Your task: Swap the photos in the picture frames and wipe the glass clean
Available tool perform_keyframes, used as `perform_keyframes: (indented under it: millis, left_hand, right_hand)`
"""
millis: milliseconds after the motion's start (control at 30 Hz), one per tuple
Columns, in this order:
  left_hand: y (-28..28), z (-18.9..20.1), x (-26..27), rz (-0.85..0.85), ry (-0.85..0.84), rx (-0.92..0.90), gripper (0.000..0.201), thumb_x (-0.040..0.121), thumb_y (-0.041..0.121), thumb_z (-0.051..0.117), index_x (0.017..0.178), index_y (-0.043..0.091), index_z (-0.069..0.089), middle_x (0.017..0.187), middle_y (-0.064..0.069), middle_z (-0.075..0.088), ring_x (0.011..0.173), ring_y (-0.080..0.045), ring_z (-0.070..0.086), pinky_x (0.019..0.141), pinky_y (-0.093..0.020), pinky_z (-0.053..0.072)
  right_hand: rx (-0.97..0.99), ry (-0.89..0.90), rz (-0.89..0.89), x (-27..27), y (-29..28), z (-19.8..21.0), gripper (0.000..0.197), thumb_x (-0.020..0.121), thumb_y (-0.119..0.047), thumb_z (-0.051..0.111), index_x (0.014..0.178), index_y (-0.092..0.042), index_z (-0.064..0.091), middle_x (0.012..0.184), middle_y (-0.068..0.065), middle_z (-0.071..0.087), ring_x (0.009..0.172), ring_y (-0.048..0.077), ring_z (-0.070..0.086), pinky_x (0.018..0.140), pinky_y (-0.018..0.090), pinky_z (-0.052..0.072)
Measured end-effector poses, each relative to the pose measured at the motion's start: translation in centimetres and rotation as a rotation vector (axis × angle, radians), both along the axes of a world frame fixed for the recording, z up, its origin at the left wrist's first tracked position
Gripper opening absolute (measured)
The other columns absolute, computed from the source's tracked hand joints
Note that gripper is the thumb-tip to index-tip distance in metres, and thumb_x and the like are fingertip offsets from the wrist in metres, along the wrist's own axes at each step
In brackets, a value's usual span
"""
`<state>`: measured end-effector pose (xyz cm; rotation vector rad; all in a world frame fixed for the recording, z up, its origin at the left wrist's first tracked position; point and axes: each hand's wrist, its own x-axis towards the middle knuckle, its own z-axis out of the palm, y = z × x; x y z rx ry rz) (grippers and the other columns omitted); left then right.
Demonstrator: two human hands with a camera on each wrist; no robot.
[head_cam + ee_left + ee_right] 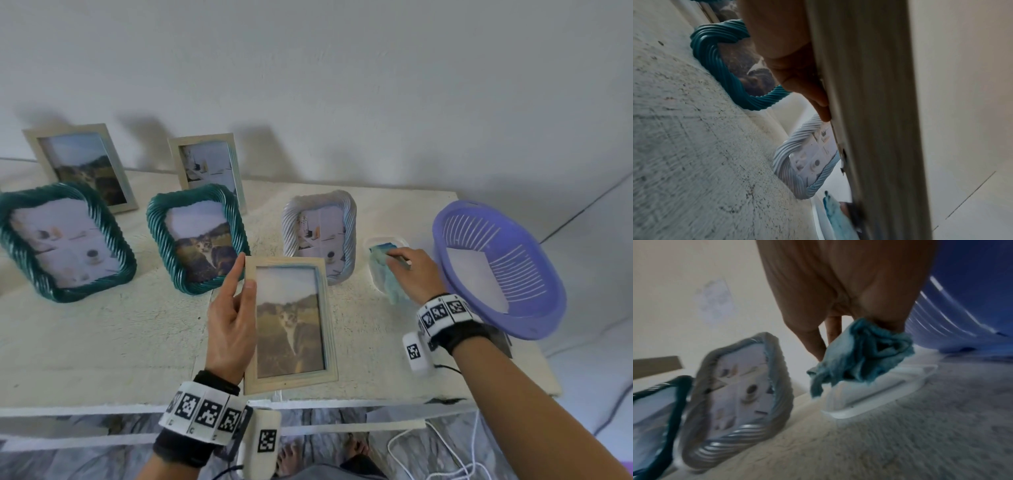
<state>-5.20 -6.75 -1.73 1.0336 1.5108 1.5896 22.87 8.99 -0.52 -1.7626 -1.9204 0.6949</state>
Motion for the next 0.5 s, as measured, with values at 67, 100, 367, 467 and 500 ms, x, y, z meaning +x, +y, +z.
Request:
perform_keyframes:
  millis: [67,100,367,467,500]
  left_hand:
    - [0.0,0.1,0.2,-0.003,0.023,0.0,0.048,0.099,0.048,0.048,0.145,0.04,0.043,0.09,-0.008,0.054,0.08,-0.026,0.051,0.072,-0.046,0.043]
    - [0.0,0.2,0.2,-0.006,0.033,0.004,0.047,0.099,0.046,0.047,0.146,0.039,0.042,0.089,-0.008,0.053,0.078,-0.026,0.051,0.071,-0.045,0.043]
    - [0.0,-0.4,0.3,-0.008,0.028,-0.021,0.054,0.086,0.064,0.049,0.139,0.056,0.042,0.083,-0.013,0.056,0.074,-0.029,0.053,0.068,-0.051,0.047]
    - [-0.2,-0.4,0.4,-0.011,0.05,-0.027,0.053,0.086,0.065,0.048,0.138,0.057,0.041,0.081,-0.014,0.056,0.071,-0.029,0.052,0.064,-0.053,0.048]
    - [-0.2,-0.4,0.5,-0.007,0.054,-0.028,0.055,0.086,0.065,0.048,0.139,0.056,0.041,0.081,-0.014,0.056,0.071,-0.028,0.052,0.064,-0.052,0.048]
  right_hand:
    - [-0.031,0.038,-0.021,-0.1,0.9,-0.5,0.031,0.1,-0.02,0.048,0.106,0.002,0.069,0.109,0.02,0.068,0.099,0.033,0.06,0.076,0.028,0.039]
    - [-0.039,0.029,-0.018,0.0,1.3,-0.7,0.032,0.1,-0.016,0.045,0.108,0.003,0.069,0.112,0.021,0.068,0.102,0.033,0.06,0.077,0.027,0.038]
    - [-0.016,-0.267,-0.023,0.7,2.4,-2.6,0.034,0.099,-0.008,0.041,0.125,-0.015,0.062,0.123,0.015,0.045,0.109,0.033,0.052,0.084,0.032,0.039]
    - [0.042,-0.385,0.011,0.3,2.2,-2.9,0.034,0.095,-0.001,0.041,0.123,-0.012,0.058,0.118,0.019,0.043,0.105,0.038,0.047,0.088,0.04,0.042]
    - [0.075,-0.436,0.015,0.1,2.1,-3.0,0.034,0.093,0.001,0.043,0.122,-0.012,0.057,0.115,0.019,0.043,0.102,0.038,0.047,0.087,0.041,0.043]
